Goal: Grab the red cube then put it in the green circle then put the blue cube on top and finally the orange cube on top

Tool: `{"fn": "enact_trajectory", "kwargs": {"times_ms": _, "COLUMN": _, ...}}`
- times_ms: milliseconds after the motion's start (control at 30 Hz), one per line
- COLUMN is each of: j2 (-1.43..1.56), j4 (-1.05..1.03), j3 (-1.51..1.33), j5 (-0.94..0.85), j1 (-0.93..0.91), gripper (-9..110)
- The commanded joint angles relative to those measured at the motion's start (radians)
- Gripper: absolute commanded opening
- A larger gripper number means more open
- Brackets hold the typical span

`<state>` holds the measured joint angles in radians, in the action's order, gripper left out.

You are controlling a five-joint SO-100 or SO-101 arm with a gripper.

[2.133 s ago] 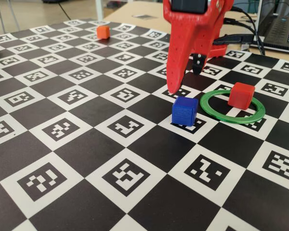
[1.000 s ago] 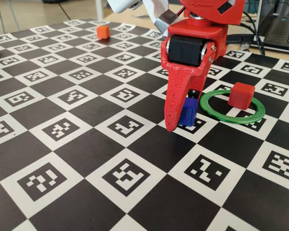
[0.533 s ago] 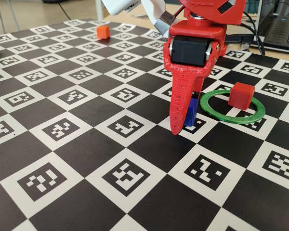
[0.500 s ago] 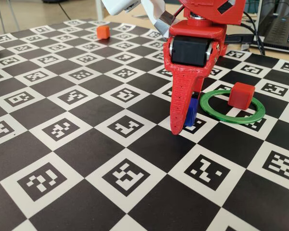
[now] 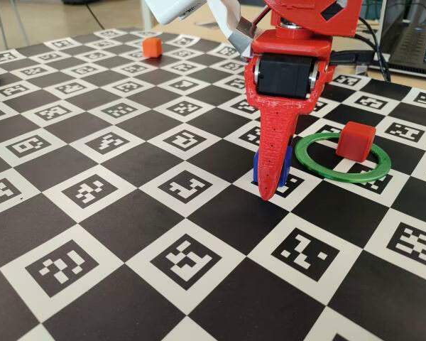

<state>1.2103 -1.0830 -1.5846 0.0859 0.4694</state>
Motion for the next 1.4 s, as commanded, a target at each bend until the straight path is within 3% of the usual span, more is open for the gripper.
{"fn": "enact_trajectory", "kwargs": {"times_ms": 0, "j2": 0.028, "j4": 0.012, "j3": 0.044, "j5": -0.003, "j1": -0.003, "gripper": 35}}
{"fn": "enact_trajectory", "kwargs": {"times_ms": 133, "j2": 0.038, "j4": 0.029, "j3": 0.026, "j5": -0.005, "j1": -0.006, "gripper": 30}}
{"fn": "enact_trajectory", "kwargs": {"times_ms": 533, "j2": 0.044, "j4": 0.035, "j3": 0.014, "j5": 0.020, "j1": -0.009, "gripper": 1}}
{"fn": "enact_trajectory", "kwargs": {"times_ms": 867, "j2": 0.072, "j4": -0.009, "j3": 0.046, "j5": 0.052, "j1": -0.021, "gripper": -1}}
{"fn": "enact_trajectory", "kwargs": {"times_ms": 1367, "j2": 0.170, "j4": -0.543, "j3": 0.417, "j5": 0.273, "j1": -0.018, "gripper": -2}}
